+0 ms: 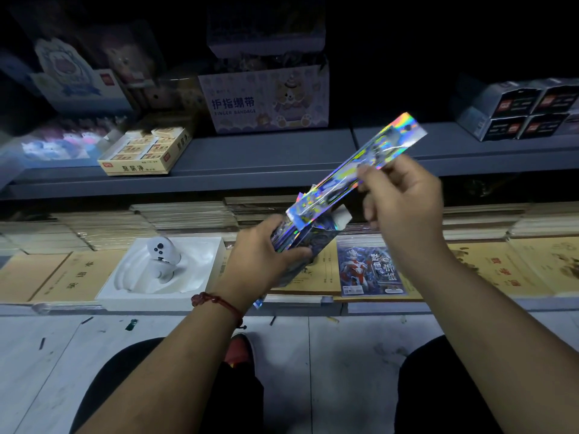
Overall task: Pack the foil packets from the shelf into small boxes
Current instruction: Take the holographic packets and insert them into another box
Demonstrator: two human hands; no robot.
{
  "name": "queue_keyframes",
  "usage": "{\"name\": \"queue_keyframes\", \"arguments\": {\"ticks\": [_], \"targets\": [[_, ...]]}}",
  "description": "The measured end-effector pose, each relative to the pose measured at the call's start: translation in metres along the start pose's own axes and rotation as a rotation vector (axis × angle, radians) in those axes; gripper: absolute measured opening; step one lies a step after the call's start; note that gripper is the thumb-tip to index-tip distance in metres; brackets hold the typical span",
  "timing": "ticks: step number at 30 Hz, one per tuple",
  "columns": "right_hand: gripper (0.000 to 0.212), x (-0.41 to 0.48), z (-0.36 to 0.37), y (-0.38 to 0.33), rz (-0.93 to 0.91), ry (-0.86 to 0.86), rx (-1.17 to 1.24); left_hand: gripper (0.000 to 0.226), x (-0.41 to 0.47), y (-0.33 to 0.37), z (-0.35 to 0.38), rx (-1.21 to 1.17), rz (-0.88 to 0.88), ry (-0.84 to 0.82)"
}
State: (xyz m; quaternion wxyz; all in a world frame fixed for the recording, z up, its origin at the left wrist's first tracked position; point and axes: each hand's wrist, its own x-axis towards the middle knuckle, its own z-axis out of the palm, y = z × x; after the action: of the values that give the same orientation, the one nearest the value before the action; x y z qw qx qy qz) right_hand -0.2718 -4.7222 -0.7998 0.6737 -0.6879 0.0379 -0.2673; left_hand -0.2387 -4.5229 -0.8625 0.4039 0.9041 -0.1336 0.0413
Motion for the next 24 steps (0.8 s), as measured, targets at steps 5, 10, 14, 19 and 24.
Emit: {"name": "queue_keyframes", "arguments": {"ticks": [5,10,14,19,24], "targets": [[0.019,0.014,-0.015,0.0,-0.029,0.197,0.055,0.03,0.0,0.002,-0.005,-0.065,-0.026,0.028],[0.023,0.014,-0.014,0.005,-0.037,0.182,-0.005,0.03,0.001,0.003,-0.006,-0.108,-0.038,0.028],[0.017,0.009,-0.01,0.006,-0.057,0.088,-0.025,0.032,0.001,0.001,-0.005,-0.141,-0.033,0.048],[0.017,0.001,-0.004,0.007,-0.104,-0.062,-0.101,0.034,-0.001,0.004,-0.006,-0.15,-0.026,0.046],[0.03,-0.002,0.002,0.022,-0.118,-0.277,-0.509,0.034,-0.003,0.008,-0.005,-0.144,0.032,0.042]]}}
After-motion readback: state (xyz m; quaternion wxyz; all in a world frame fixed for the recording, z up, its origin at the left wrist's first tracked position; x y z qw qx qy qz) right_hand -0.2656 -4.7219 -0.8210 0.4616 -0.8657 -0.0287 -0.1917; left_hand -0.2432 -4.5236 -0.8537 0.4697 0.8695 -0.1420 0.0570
